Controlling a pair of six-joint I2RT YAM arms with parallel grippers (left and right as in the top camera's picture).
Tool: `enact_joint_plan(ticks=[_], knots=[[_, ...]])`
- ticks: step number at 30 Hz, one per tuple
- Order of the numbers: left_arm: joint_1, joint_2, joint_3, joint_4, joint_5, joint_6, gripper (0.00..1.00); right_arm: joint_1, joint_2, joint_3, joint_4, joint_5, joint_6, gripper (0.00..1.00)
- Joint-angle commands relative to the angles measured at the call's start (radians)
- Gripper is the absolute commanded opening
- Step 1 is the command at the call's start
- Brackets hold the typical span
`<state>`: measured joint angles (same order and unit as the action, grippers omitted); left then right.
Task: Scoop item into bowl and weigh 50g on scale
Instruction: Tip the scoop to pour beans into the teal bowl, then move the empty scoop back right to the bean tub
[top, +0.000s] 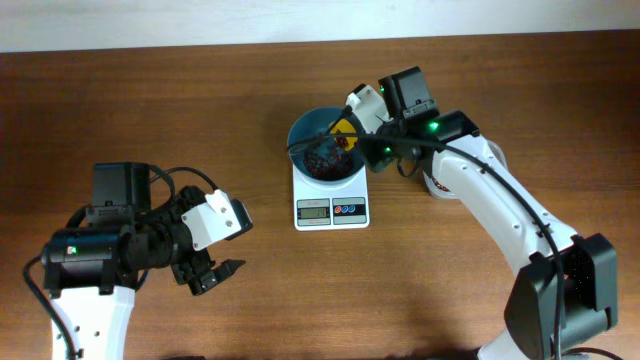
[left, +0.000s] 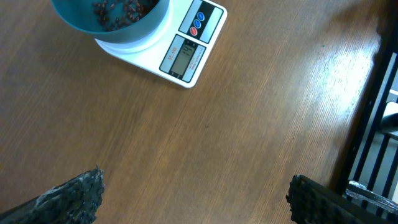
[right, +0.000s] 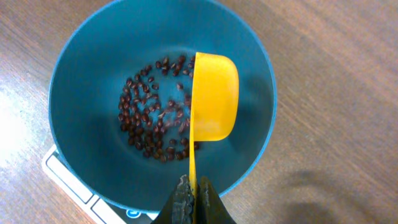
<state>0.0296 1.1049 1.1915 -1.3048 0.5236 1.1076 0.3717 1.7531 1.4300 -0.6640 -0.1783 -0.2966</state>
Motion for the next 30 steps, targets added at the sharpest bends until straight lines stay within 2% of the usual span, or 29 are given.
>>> enact_joint_plan(ticks=[1,6,18,21,26,30], knots=[[0.006,-0.010,0.020,-0.002,0.003,0.016,0.98,0.033,-0.051,0.028,-0.007,0.076,-0.010,0.04],[0.006,-0.010,0.020,-0.002,0.003,0.016,0.99,0.072,-0.055,0.043,-0.019,0.195,-0.010,0.04],[0.006,-0.010,0.020,-0.002,0.003,0.016,0.98,0.145,-0.046,0.081,-0.058,0.244,0.001,0.04],[0.006,-0.010,0.020,-0.002,0.003,0.016,0.98,0.137,-0.061,0.124,-0.070,0.242,0.113,0.04],[0.006,-0.010,0.020,-0.002,0.003,0.016,0.98,0.071,-0.155,0.314,-0.246,0.245,0.149,0.04],[0.006,-0.010,0.020,-0.002,0.003,0.016,0.99,-0.089,-0.211,0.345,-0.447,0.247,0.213,0.04]])
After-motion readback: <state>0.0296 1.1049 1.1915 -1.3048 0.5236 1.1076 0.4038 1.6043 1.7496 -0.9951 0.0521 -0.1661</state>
